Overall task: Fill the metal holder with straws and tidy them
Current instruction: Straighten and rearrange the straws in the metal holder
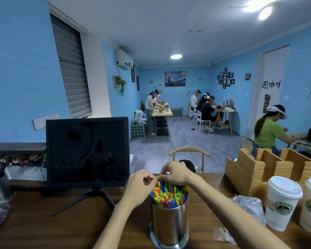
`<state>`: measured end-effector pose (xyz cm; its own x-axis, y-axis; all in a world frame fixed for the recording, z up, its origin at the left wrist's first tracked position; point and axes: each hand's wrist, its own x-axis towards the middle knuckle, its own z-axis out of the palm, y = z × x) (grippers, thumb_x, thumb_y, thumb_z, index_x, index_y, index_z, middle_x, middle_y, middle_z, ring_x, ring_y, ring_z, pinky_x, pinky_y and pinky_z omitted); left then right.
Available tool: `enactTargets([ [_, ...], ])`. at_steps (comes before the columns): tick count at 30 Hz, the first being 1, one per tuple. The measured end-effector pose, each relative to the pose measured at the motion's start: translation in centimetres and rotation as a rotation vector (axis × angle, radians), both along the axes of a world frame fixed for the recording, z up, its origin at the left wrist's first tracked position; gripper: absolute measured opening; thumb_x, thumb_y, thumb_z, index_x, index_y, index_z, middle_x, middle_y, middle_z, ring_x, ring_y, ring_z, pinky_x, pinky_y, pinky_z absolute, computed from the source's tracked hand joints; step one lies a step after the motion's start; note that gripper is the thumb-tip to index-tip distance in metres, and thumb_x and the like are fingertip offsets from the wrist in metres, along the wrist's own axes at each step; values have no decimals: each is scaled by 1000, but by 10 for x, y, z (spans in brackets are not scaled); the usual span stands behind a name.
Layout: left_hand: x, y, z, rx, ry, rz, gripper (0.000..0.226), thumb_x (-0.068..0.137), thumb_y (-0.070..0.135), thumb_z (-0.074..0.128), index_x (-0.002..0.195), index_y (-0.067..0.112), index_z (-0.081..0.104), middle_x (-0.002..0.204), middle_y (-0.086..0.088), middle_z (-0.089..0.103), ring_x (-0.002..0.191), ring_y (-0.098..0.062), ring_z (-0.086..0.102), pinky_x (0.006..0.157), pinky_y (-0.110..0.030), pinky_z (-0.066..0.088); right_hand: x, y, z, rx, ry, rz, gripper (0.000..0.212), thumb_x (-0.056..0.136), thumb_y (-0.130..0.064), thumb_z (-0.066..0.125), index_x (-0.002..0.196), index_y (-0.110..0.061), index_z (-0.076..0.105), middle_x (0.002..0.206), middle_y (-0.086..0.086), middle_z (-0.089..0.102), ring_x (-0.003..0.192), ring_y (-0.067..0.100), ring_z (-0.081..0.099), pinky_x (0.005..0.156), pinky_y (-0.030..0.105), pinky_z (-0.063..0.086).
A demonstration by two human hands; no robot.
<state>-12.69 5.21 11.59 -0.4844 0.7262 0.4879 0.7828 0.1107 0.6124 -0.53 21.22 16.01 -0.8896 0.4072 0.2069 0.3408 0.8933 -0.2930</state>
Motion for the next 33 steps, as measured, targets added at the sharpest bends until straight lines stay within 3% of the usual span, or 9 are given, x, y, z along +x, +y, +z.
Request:
enactTargets([
  [8,-2,-2,0,22,-16,-3,6,87,29,74,82,31,77,84,17,68,81,-3,65,71,-33,58,-6,-5,-1,55,-73,19,25,103,-35,53,110,-20,72,114,1,69,111,26,58,96,45,32],
  [13,-2,0,-1,17,-17,1,5,88,31,74,84,31,77,85,16,68,82,-5,65,72,-34,58,-4,-6,2,70,-119,17,39,103,-50,50,107,-18,71,108,4,70,105,26,59,89,43,27],
  [17,-1,0,0,23,-20,-1,5,88,32,74,84,31,77,85,16,68,82,-4,65,72,-35,58,-2,-5,5,71,-137,17,50,100,-59,49,105,-16,73,103,3,71,100,24,61,92,44,31],
  [22,-3,1,-2,-3,-23,-5,4,89,34,73,86,34,76,88,19,67,85,-1,65,74,-34,60,-1,-4,9,22,-193,56,44,102,-52,48,105,-18,76,102,3,73,92,21,60,92,42,34],
  [26,-2,3,-1,-10,-33,0,5,89,34,72,85,35,75,88,19,67,85,0,65,75,-35,60,-2,-6,12,80,-229,66,40,104,-45,47,108,-17,75,109,6,72,102,26,61,90,41,34],
  [33,0,3,1,5,-45,-10,9,89,30,73,83,36,74,87,18,69,85,0,65,76,-33,60,1,-8,21,135,-197,85,32,103,-33,46,111,-16,73,120,5,67,111,28,58,102,50,37],
])
